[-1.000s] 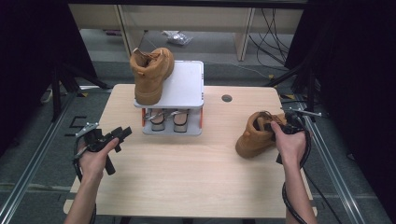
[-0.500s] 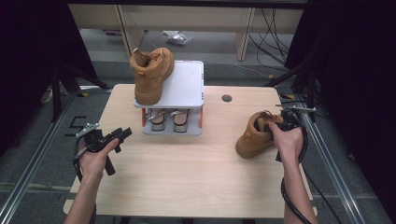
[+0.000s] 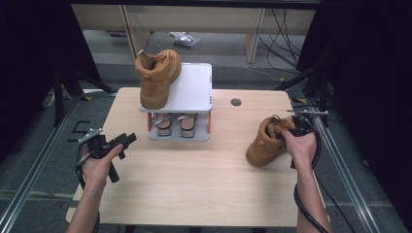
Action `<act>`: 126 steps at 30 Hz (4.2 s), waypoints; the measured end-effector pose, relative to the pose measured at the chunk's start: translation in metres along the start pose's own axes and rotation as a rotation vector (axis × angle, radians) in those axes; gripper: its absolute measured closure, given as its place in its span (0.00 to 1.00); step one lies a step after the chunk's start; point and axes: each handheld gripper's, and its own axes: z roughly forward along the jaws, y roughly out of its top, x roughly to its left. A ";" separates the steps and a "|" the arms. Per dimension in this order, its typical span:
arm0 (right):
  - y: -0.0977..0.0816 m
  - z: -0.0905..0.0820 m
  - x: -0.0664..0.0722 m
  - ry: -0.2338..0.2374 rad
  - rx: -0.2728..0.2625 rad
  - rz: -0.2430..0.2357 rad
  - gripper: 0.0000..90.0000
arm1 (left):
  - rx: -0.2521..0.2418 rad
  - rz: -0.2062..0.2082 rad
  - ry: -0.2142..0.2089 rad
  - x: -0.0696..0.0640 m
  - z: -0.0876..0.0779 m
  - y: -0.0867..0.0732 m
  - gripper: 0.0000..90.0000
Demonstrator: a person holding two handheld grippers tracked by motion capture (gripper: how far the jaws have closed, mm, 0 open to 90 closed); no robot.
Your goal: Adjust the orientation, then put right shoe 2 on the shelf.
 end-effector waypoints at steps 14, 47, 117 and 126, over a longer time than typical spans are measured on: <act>0.009 -0.006 -0.016 0.130 0.020 -0.118 0.91 | 0.008 -0.004 0.001 0.001 0.002 -0.001 0.55; 0.019 -0.025 0.000 0.284 -0.008 -0.006 0.94 | -0.004 -0.022 -0.006 0.005 0.000 0.002 0.55; 0.070 -0.023 0.053 0.506 -0.151 0.167 0.93 | -0.024 -0.039 -0.001 0.014 -0.008 0.002 0.54; 0.078 -0.027 0.057 0.515 -0.170 0.165 0.93 | -0.025 -0.042 0.003 0.014 -0.009 0.003 0.54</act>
